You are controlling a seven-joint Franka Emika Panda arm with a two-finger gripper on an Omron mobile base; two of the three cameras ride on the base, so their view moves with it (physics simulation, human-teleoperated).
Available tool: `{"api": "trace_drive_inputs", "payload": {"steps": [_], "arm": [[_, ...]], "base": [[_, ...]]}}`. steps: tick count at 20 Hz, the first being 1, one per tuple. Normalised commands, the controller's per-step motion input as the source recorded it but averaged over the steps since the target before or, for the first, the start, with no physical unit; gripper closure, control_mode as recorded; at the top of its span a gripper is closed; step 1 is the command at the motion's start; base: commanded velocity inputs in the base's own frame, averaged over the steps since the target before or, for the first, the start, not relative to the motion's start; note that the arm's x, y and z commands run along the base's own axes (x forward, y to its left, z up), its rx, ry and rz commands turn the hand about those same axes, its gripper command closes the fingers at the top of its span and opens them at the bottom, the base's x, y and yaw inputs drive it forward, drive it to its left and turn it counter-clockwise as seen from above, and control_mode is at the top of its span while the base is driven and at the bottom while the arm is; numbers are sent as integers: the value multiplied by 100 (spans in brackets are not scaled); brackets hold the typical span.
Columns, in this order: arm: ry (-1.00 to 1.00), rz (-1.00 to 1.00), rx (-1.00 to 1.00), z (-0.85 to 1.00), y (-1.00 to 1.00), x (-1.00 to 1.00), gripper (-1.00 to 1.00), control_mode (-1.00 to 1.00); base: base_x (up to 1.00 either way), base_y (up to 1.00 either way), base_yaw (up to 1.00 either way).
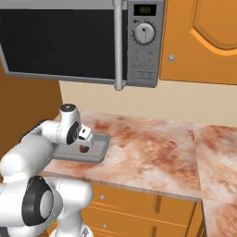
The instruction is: Pick the apple and pear from the fridge and place them inside the tupperware on the counter.
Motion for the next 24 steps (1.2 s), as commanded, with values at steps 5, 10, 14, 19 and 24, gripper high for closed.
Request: {"api": "trace_drive_inputs", "payload": {"steps": [5, 10, 14, 19, 24], "arm": [[-13, 0, 0, 56, 0, -61, -100, -100], [0, 0, 0, 69, 0, -61, -100, -100], [0, 0, 0, 71, 0, -67, -100, -100], [0, 0, 0, 65, 0, -76, -100, -100], [-7, 0, 0, 59, -2, -83, -100, -100]], "base": [[0, 0, 0], [0, 0, 0], [0, 0, 0], [0, 0, 0], [0, 0, 0]]}}
